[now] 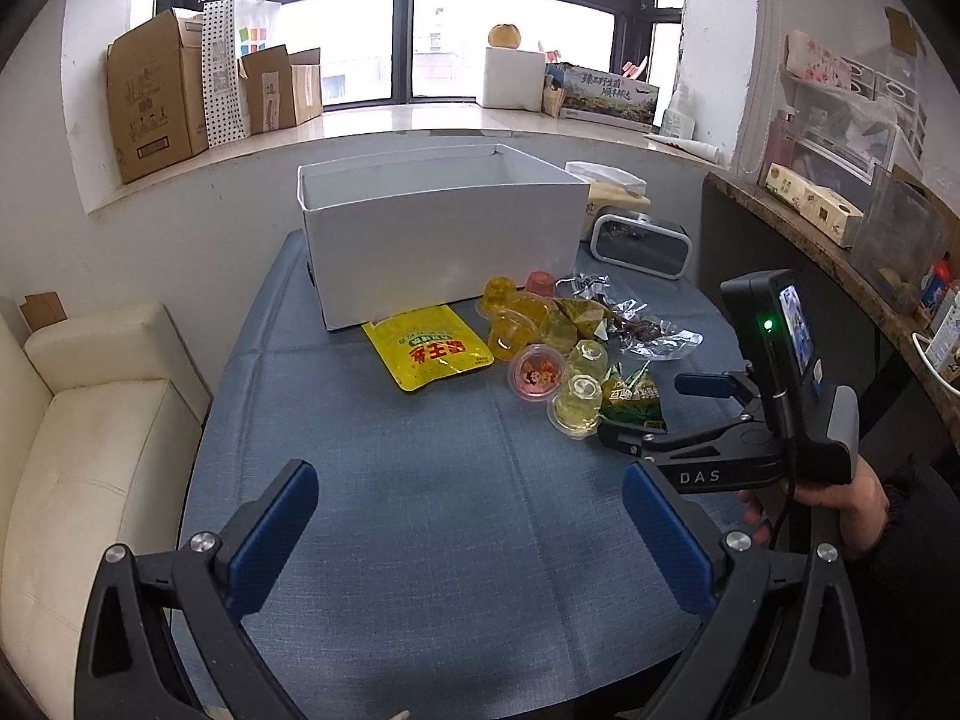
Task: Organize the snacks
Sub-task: 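Move the right gripper to the green pea-snack bag and grasp it, then lift the pea-snack bag with the right gripper while the left gripper grasps a clear jelly cup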
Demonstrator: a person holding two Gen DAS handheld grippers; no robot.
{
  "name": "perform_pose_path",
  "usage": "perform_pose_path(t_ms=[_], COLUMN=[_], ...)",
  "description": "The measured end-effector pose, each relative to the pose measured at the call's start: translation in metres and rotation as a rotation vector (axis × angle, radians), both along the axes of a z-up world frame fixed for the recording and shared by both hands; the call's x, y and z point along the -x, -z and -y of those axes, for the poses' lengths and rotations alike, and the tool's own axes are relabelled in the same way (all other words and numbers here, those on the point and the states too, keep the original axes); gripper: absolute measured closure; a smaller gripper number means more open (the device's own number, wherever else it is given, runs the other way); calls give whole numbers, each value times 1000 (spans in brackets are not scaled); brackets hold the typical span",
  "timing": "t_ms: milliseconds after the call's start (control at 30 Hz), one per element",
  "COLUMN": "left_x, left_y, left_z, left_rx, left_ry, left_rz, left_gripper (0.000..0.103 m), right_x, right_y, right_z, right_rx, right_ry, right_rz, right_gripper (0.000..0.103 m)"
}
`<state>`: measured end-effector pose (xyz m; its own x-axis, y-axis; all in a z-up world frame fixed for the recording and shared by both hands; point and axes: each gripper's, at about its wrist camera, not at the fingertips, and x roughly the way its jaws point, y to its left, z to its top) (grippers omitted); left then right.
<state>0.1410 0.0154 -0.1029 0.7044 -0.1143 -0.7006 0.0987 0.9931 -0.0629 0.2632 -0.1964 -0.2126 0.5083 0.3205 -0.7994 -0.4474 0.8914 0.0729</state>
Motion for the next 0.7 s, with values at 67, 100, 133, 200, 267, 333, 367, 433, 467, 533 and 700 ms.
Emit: perform_pose_path(t_ms=[67, 100, 133, 200, 267, 333, 367, 433, 467, 533, 700], left_x=[-2, -3, -4, -5, -6, -9, -10, -14, -15, -18, -36], left_y=[1, 2, 3, 4, 7, 10, 12, 16, 18, 22, 34], left_z=[1, 2, 3, 4, 5, 6, 6, 7, 8, 11, 26], left_rx=[-3, -5, -8, -12, -18, -18, -14, -6, -3, 5, 28], left_ry=[2, 3, 4, 10, 10, 11, 11, 11, 12, 19, 58], left_rz=[-5, -7, -11, -13, -18, -26, -32, -44, -47, -52, -74], left_gripper=[0, 0, 0, 0, 0, 0, 0, 0, 0, 0, 0], right_x=[-2, -4, -6, -10, -11, -13, -12, -8, -6, -1, 24], right_y=[2, 4, 6, 6, 6, 6, 5, 2, 1, -4, -23], right_z=[-3, -4, -4, -4, -1, 0, 0, -2, -1, 3, 17], right_rx=[25, 24, 19, 2, -14, -35, -25, -5, -12, -56, -76], right_ry=[3, -3, -10, -28, -31, -45, -43, -56, -61, -75, -88], right_rz=[15, 10, 0, -3, 18, 0, 7, 30, 30, 27, 58], right_gripper=[0, 0, 0, 0, 6, 40, 41, 49, 50, 51, 52])
